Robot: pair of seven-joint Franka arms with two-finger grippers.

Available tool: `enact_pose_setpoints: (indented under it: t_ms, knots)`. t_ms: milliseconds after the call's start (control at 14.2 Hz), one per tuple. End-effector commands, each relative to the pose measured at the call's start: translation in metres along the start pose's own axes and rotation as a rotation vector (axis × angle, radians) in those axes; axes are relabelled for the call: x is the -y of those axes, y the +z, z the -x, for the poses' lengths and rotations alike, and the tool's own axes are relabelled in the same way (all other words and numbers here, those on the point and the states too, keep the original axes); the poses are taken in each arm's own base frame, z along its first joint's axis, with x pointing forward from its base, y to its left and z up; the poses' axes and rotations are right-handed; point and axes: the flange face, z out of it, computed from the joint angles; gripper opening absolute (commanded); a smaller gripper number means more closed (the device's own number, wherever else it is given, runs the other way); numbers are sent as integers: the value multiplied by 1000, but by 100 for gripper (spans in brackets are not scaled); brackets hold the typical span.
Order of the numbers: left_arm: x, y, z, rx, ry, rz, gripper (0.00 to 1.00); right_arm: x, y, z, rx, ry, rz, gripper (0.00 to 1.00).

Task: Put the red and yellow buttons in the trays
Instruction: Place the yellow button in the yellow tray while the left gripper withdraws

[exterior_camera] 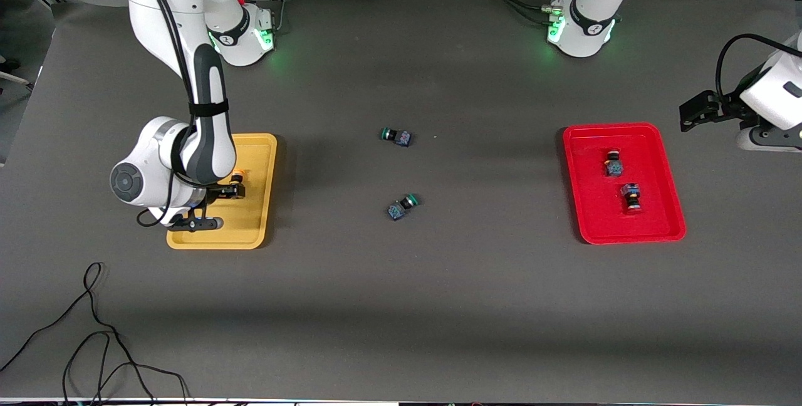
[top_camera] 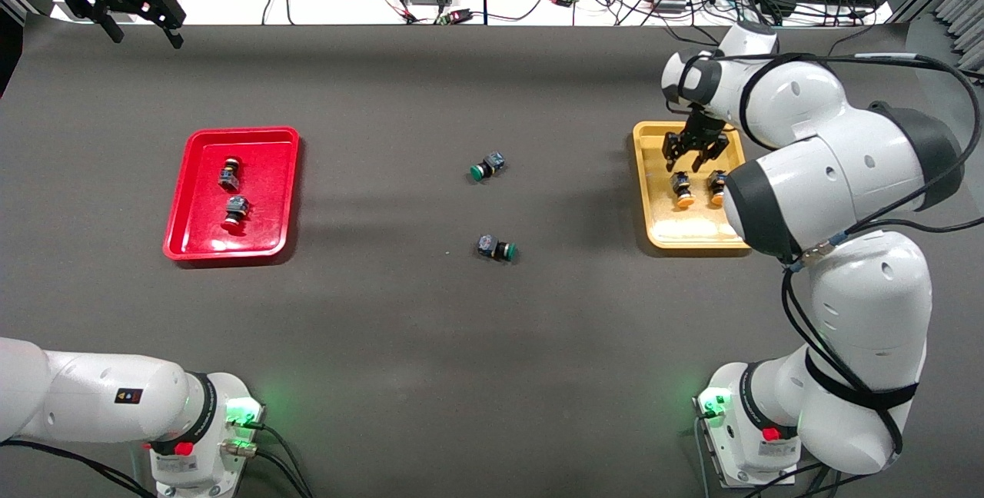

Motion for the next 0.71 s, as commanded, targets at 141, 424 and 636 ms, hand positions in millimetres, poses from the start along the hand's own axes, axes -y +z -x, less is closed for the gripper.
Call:
enact_pose_setpoints:
  t_ms: [141, 424, 636]
  knots:
    - [0, -6, 2, 14, -8, -1, 100, -9, -135, -13, -38, 43, -66, 100]
    - [2, -10, 3, 9, -5, -24, 100, -11, -250, 3, -58, 40, -2, 100]
    - [2, -12, 3, 5, -5, -25, 100, -13, -297, 20, -83, 45, 9, 100]
